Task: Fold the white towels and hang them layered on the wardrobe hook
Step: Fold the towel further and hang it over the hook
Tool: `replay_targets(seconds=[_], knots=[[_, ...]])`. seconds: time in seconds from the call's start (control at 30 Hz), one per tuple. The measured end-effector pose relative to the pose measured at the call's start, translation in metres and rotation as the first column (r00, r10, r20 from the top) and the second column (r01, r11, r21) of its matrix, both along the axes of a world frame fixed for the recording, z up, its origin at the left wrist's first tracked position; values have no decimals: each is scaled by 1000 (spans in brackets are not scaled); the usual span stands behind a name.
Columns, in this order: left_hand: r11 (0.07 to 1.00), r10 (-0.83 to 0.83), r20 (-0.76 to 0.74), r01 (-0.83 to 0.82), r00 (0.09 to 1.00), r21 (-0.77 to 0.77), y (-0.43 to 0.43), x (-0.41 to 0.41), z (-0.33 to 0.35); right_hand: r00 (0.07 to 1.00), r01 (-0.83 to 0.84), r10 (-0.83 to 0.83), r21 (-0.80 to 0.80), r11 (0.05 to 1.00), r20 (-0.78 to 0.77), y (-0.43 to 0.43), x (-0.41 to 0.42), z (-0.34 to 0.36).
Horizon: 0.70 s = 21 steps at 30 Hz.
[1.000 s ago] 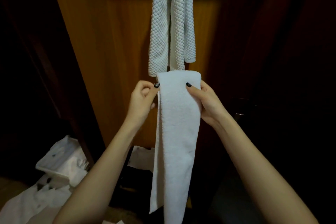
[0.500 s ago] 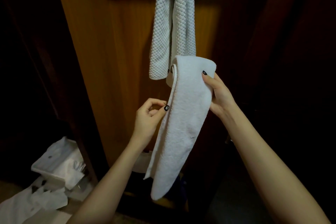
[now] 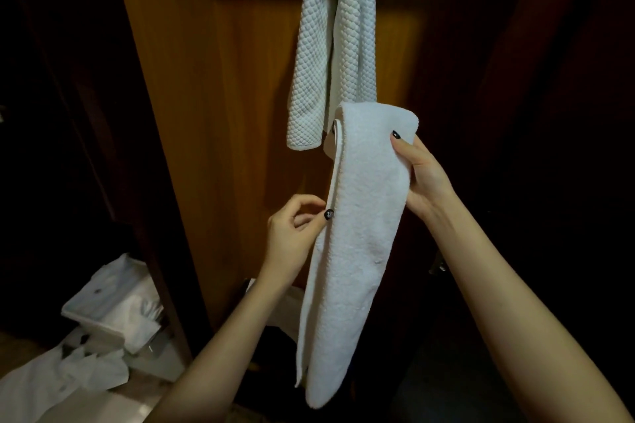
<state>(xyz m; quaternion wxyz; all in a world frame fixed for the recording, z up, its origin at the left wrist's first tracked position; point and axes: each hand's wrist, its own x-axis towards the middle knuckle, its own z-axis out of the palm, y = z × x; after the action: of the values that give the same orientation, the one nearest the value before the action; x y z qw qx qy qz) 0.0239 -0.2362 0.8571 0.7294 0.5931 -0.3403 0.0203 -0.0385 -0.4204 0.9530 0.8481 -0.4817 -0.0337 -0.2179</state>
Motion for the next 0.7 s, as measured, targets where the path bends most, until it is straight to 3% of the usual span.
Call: replay_targets(seconds=[0.13,0.3,0.5,0.7], knots=[[995,42,156,-55,987,78,-2,0,-6,1000,-6,6,11,1000,-3,-1,-1,-1],[962,-145,51,129,988,239,-6,3,-7,999,-38,37,26,999,15,-5,-3,1],[984,-140,-1,139,990,111,3,12,4,999,-30,28,67,997,33,-17,-6,6],[986,-15,203,-18,979,164,-1,10,14,999,-20,15,119,993,40,-19,-6,8]])
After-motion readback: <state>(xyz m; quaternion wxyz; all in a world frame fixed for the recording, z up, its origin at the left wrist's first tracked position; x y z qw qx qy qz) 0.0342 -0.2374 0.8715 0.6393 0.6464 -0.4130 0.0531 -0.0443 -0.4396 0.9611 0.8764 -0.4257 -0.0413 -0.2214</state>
